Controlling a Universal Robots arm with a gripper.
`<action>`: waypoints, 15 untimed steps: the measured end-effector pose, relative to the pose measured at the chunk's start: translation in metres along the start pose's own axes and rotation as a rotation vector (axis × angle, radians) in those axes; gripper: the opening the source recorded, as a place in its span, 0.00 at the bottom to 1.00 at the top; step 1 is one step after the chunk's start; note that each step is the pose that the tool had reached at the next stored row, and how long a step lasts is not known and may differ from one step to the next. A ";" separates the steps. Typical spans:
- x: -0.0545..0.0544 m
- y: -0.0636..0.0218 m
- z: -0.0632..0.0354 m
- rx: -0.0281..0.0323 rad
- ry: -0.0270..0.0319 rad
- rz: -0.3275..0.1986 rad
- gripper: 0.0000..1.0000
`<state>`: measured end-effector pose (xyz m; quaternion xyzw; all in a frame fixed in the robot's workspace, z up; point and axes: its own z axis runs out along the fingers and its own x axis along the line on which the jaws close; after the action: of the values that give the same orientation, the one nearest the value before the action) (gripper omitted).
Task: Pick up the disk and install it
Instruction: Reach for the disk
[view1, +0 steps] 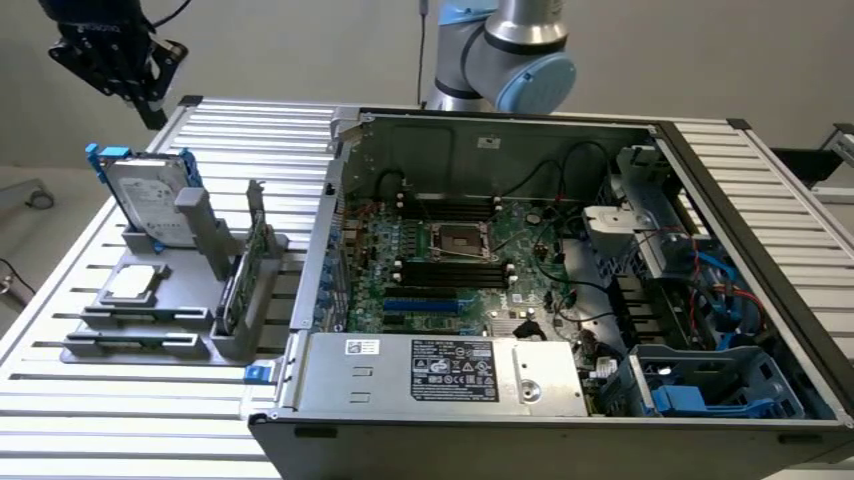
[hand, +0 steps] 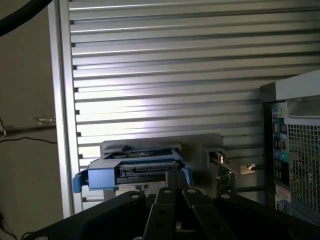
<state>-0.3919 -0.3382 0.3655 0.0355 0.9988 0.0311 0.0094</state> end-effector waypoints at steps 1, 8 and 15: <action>0.004 -0.0003 0.0002 -0.0001 0.0001 0.000 0.11; 0.036 -0.0026 0.0006 0.0003 0.0041 0.000 0.11; 0.043 -0.0031 0.0006 0.0004 0.0056 0.000 0.11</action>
<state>-0.4354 -0.3381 0.3640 0.0354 0.9989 0.0311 0.0065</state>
